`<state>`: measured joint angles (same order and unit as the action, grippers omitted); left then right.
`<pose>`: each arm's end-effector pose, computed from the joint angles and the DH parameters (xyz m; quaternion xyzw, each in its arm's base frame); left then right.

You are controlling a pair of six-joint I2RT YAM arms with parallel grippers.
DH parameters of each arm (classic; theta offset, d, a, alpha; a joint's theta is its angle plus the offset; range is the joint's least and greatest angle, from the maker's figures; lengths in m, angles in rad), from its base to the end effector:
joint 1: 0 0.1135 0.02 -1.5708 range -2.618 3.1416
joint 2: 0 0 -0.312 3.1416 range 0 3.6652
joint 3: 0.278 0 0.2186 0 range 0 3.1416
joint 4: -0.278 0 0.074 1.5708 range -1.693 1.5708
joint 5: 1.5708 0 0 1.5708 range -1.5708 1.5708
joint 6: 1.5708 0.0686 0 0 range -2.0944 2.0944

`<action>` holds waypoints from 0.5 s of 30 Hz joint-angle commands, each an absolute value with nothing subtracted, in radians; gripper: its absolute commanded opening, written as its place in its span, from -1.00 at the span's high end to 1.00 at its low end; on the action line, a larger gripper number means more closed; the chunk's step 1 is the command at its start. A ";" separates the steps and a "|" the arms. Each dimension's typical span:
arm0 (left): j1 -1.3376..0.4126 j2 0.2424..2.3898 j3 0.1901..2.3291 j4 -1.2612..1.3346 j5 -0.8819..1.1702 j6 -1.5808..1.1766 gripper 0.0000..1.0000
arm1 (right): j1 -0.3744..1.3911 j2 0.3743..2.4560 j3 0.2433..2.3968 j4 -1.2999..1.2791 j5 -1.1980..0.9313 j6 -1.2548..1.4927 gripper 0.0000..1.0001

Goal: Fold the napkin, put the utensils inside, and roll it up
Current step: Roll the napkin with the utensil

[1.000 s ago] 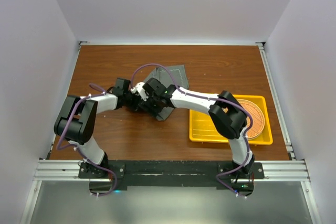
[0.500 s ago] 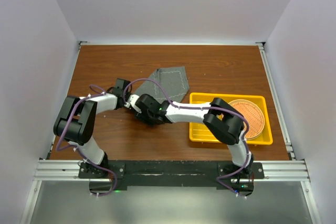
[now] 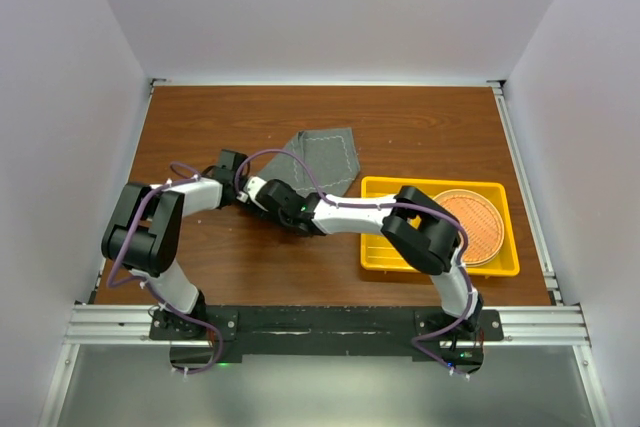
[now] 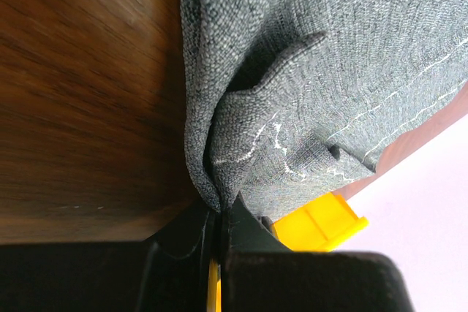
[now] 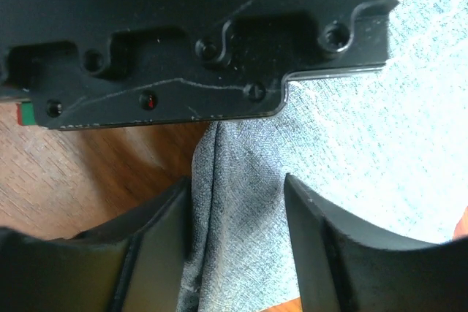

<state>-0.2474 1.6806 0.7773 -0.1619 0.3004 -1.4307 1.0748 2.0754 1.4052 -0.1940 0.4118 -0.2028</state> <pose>0.2849 -0.0929 0.1736 -0.5029 0.8155 -0.2808 0.0574 0.2439 0.3930 0.1990 -0.4908 0.7795 -0.0308 0.3880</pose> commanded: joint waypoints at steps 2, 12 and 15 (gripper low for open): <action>-0.236 1.672 0.764 -0.253 0.285 -1.393 1.00 | 1.072 2.123 1.430 -0.215 0.407 -0.196 0.39; -0.120 1.528 0.698 -0.136 0.311 -1.143 0.27 | 1.046 2.149 1.499 -0.307 0.123 -0.076 1.00; -0.062 1.480 0.710 -0.159 0.362 -0.996 -0.03 | 1.022 2.154 1.525 -0.333 -0.035 -0.013 1.00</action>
